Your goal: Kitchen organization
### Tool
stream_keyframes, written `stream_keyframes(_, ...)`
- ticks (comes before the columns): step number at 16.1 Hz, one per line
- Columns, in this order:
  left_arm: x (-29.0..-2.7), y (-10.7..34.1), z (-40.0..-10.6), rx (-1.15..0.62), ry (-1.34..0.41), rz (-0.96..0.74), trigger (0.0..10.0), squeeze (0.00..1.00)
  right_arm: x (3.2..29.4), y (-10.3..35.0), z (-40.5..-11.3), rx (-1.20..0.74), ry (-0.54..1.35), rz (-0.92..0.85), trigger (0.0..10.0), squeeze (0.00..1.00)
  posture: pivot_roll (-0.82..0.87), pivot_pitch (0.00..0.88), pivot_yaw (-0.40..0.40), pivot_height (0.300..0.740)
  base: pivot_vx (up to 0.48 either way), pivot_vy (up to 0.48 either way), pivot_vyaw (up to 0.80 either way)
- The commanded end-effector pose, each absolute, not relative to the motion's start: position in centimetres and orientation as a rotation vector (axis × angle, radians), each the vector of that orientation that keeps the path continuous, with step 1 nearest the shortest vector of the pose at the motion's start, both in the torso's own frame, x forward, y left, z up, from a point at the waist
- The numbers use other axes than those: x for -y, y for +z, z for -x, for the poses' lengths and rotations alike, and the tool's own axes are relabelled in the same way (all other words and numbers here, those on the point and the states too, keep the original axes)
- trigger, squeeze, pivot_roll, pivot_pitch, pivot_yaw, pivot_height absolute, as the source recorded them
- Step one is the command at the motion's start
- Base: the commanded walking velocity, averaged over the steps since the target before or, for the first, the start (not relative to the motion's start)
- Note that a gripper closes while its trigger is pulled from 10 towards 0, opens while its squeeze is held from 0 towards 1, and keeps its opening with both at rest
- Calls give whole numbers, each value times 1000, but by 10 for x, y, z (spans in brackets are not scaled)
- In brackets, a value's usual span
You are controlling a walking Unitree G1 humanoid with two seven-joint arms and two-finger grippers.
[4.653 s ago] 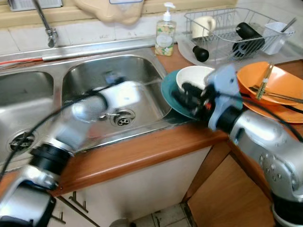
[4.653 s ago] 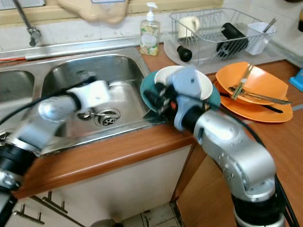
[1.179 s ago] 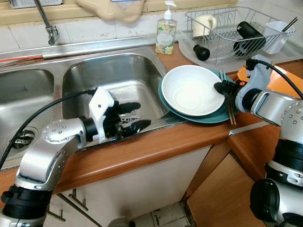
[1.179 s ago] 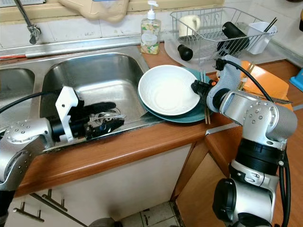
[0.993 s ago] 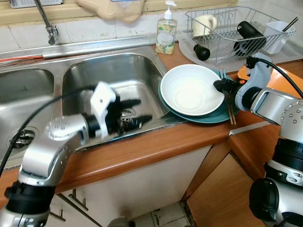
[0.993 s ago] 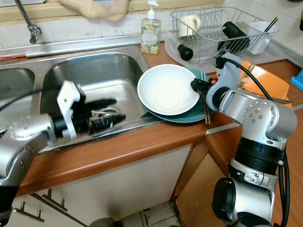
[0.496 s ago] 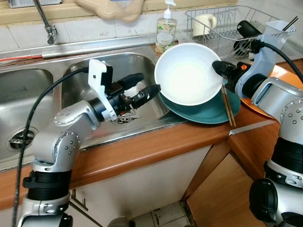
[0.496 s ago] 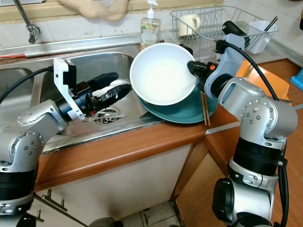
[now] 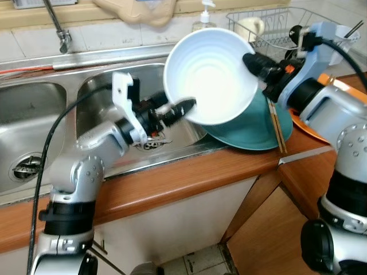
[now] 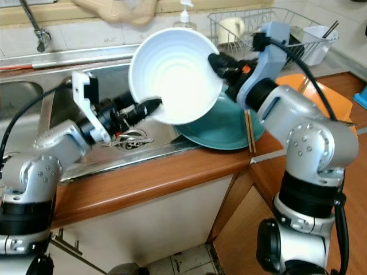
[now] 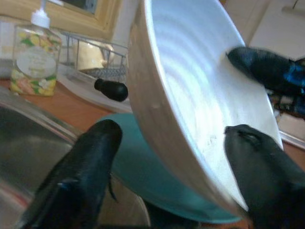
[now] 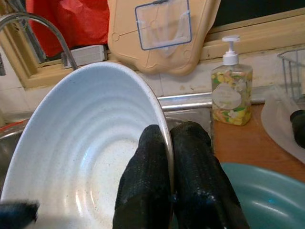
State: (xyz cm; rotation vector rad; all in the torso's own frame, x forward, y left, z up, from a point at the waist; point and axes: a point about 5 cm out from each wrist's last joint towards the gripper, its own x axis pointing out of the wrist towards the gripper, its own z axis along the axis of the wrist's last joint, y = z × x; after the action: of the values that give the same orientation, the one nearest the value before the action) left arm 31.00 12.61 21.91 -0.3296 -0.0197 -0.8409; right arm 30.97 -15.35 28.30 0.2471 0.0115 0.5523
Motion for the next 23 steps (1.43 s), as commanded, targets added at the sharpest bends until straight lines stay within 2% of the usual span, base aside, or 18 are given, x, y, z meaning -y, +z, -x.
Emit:
stream_keyframes(1, -131, 218, -314, 15, -803, 333, 0, 0, 149, 293, -304, 57, 610, -249, 0, 0, -21, 0, 38, 740, 0, 0, 0)
stream_keyframes(4, -130, 218, -313, 19, -806, 360, 0, 0, 143, 292, -300, 77, 629, -257, 0, 0, -21, 0, 41, 740, 0, 0, 0)
stream_keyframes(9, -133, 206, -322, -36, -703, 319, 0, 0, 137, 289, -299, 88, 628, -261, 0, 0, -23, 0, 44, 740, 0, 0, 0)
stream_keyframes(13, -133, 208, -325, -12, -655, 305, 0, 0, 132, 287, -299, 95, 624, -244, 0, 0, -25, 0, 47, 740, 0, 0, 0)
stream_keyframes(14, -133, 209, -327, -5, -637, 288, 0, 0, 129, 287, -298, 104, 623, -242, 941, 0, -23, 0, 47, 740, 0, 0, 0)
stream_keyframes(16, -131, 210, -331, 5, -604, 211, 0, 0, 123, 284, -296, 109, 634, -234, 1098, 0, -25, 0, 48, 740, 0, 0, 0)
stream_keyframes(18, -132, 210, -334, 8, -562, 157, 0, 0, 121, 284, -296, 109, 639, -231, 1922, 0, -25, 0, 47, 740, 0, 0, 0)
stream_keyframes(22, -132, 214, -338, 32, -526, 118, 0, 0, 119, 282, -296, 110, 639, -212, 2627, 0, -24, 0, 48, 740, 0, 0, 0)
stream_keyframes(23, -132, 215, -339, 36, -523, 115, 0, 0, 118, 281, -296, 110, 639, -210, 3490, 0, -24, 0, 48, 740, 0, 0, 0)
